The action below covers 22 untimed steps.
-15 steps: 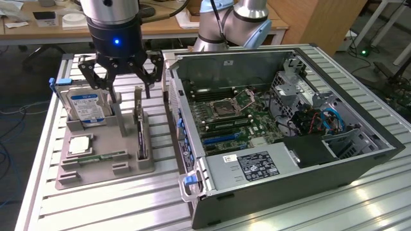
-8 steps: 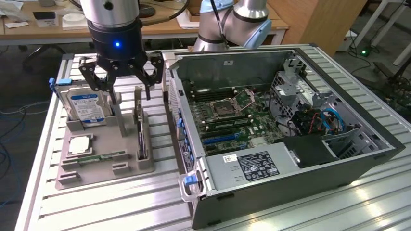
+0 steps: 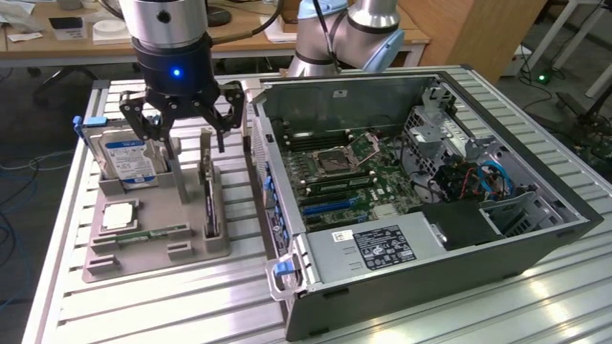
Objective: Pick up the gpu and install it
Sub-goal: 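Pick up the gpu and move the gpu toward the slot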
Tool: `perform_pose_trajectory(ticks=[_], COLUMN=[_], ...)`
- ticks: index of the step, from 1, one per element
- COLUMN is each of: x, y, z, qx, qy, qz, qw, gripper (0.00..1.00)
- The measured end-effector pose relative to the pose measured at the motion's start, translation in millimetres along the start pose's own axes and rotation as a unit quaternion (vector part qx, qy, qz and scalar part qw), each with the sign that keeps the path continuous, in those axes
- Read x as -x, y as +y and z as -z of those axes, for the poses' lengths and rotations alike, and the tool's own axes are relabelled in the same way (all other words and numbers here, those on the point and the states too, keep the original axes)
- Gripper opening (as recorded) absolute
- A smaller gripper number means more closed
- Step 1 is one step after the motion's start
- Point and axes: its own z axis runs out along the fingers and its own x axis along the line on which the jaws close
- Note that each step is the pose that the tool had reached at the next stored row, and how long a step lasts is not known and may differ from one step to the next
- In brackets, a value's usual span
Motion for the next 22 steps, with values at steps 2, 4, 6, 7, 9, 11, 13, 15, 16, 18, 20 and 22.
perform_pose_trajectory(ticks=[2, 4, 6, 7, 9, 11, 13, 15, 16, 18, 20, 22], x=[0.0, 0.1, 0.2, 0.2, 0.4, 0.4, 0.4, 0.4, 0.4, 0.4, 0.3, 0.3], y=[-0.1, -0.2, -0.2, -0.2, -0.2, -0.3, -0.3, -0.5, -0.6, -0.7, -0.8, -0.9], z=[-2.0, -3.4, -4.4, -4.7, -5.4, -6.2, -7.5, -8.8, -9.6, -11.2, -12.8, -14.3], qx=[0.0000, 0.0001, 0.0001, 0.0001, 0.0001, 0.0001, 0.0001, 0.0001, 0.0001, 0.0001, 0.0001, 0.0001], qy=[0.0002, 0.0003, 0.0003, 0.0003, 0.0003, 0.0004, 0.0003, 0.0004, 0.0003, 0.0003, 0.0003, 0.0004], qz=[0.004, 0.007, 0.008, 0.008, 0.008, 0.008, 0.008, 0.008, 0.008, 0.008, 0.008, 0.008], qw=[1.0000, 1.0000, 1.0000, 1.0000, 1.0000, 1.0000, 1.0000, 1.0000, 1.0000, 1.0000, 1.0000, 1.0000], gripper=[0.72, 0.72, 0.72, 0.72, 0.72, 0.72, 0.72, 0.72, 0.72, 0.72, 0.72, 0.72])
